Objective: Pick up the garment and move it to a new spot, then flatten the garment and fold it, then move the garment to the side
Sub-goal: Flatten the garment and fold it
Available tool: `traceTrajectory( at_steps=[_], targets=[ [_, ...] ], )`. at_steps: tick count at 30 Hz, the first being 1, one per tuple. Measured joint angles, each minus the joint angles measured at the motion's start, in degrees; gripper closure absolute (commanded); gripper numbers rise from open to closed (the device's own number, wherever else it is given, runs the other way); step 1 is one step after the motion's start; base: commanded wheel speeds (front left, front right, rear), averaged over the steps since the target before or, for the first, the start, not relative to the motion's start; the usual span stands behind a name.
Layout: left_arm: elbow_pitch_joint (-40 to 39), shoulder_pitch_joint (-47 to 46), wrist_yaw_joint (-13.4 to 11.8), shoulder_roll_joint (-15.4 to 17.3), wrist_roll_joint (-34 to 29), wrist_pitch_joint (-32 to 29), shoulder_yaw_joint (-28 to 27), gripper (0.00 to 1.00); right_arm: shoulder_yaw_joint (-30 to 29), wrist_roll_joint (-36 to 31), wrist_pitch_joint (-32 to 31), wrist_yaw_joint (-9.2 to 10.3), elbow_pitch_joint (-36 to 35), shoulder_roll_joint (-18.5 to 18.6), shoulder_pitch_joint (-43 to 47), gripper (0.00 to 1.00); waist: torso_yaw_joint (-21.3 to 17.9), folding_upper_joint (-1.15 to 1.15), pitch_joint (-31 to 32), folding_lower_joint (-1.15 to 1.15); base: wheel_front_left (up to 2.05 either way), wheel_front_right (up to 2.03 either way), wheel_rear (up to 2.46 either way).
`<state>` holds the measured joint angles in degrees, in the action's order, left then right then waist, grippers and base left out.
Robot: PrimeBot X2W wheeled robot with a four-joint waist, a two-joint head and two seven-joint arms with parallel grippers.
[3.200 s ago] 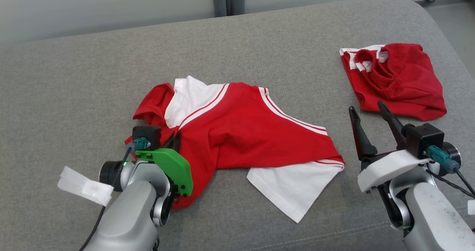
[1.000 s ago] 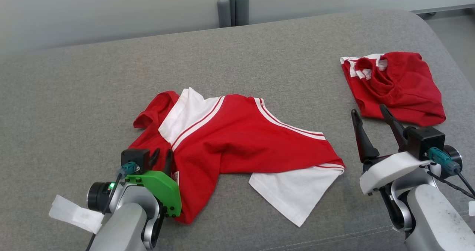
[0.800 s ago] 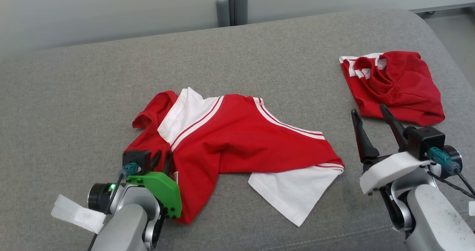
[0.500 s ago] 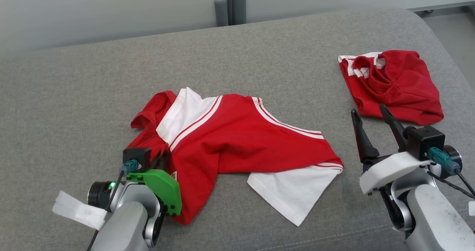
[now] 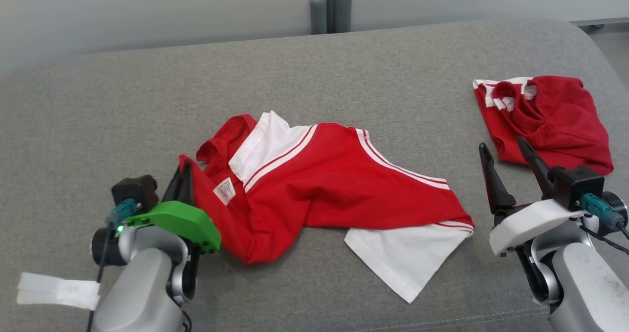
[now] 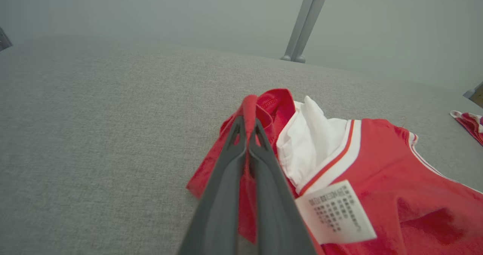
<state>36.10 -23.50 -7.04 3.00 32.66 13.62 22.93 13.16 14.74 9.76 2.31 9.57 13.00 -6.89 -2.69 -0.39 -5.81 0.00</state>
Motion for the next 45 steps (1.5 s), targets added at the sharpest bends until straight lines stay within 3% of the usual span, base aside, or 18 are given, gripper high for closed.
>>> traceTrajectory(
  at_steps=[6,11,18,33,45],
  targets=[
    [-1.48,4.03,-0.05,1.97,1.36,0.59,-6.67,1.00,1.16,0.60,-2.58,-2.88,-0.10,1.99,-2.98,0.00,3.20,0.00,0.12,0.00,0.00,0.00,0.00],
    [-2.29,7.93,-0.05,1.32,1.78,0.59,-9.65,1.00,4.11,0.97,-8.33,-6.98,0.93,3.61,-9.31,0.00,7.09,0.00,-0.15,0.00,0.00,0.00,0.00],
    [-6.15,8.33,-0.05,-0.23,0.79,0.63,-7.08,1.00,6.54,4.02,-18.86,-8.86,5.08,3.75,-19.14,0.00,12.67,0.00,-1.78,0.00,0.00,0.00,0.00],
    [-14.82,7.39,0.93,-0.90,0.16,0.64,3.45,1.00,8.69,13.24,-35.08,-9.37,15.02,5.37,-30.55,0.00,23.42,0.00,-8.56,0.00,0.00,0.00,0.00],
    [-22.25,6.71,0.99,-0.87,6.08,0.64,10.25,1.00,13.26,15.59,-37.89,-9.37,17.00,8.65,-35.19,0.00,29.11,0.00,-14.38,0.00,0.00,0.00,0.00]
  ],
)
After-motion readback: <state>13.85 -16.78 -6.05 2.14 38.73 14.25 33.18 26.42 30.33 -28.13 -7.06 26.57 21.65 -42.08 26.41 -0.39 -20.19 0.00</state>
